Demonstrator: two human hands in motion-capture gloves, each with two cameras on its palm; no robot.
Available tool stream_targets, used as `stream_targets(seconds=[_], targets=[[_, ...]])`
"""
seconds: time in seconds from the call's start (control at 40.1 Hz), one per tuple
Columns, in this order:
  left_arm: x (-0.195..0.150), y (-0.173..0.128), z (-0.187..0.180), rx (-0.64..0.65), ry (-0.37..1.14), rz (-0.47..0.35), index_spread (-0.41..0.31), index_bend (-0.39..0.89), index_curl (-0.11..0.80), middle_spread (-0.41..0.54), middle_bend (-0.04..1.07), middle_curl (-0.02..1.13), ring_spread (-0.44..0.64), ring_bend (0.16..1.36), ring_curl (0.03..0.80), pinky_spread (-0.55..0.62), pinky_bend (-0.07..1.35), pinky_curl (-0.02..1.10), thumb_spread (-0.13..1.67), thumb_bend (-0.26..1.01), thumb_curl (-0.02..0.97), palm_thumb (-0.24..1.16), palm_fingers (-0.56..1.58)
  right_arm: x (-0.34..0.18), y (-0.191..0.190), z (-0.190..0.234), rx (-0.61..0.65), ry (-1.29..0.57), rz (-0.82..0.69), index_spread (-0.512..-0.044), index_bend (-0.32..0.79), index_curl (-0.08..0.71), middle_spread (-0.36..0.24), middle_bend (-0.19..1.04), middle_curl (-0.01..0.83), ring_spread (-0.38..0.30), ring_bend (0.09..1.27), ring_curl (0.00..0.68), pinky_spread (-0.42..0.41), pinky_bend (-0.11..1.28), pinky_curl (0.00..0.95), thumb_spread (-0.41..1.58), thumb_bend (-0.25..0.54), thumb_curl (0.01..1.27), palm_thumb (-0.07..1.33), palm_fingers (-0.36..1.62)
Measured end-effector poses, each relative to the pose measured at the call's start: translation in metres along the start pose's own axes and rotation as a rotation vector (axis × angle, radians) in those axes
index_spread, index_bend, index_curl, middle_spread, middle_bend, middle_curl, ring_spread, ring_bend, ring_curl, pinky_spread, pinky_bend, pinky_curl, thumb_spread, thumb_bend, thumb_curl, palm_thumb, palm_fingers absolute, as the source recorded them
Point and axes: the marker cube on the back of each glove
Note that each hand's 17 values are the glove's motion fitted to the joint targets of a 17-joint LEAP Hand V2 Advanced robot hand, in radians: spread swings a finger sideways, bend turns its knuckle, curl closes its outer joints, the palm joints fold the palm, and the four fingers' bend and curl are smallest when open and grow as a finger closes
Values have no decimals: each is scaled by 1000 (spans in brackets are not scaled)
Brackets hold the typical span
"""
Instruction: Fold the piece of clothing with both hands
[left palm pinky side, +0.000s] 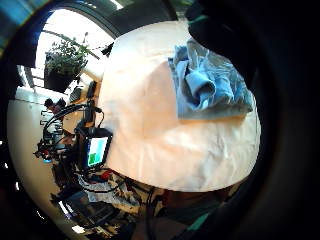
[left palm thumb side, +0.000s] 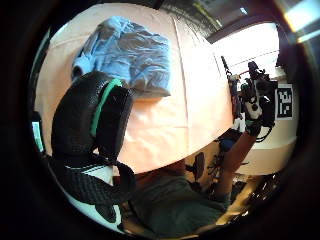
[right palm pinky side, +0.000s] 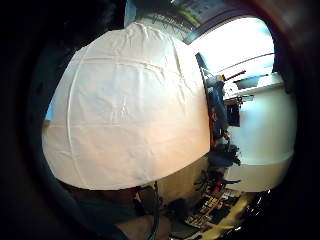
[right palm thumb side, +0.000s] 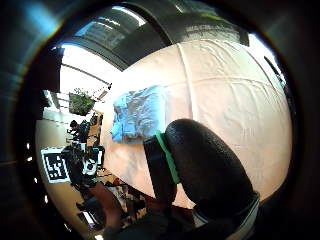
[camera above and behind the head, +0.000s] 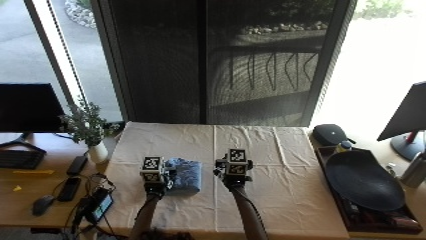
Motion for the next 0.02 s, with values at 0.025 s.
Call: stream_targets(seconds=[0.025], targets=[[1,3,3,-34,15,0,-121,135,281,-11,186,389,195,539,311,220,574,324,1359,-8,233,247,326,0,-1,1,3,1,2,-387,132,219,-78,168,334,111,325,312,220,699,379,1286,-20,311,303,169]])
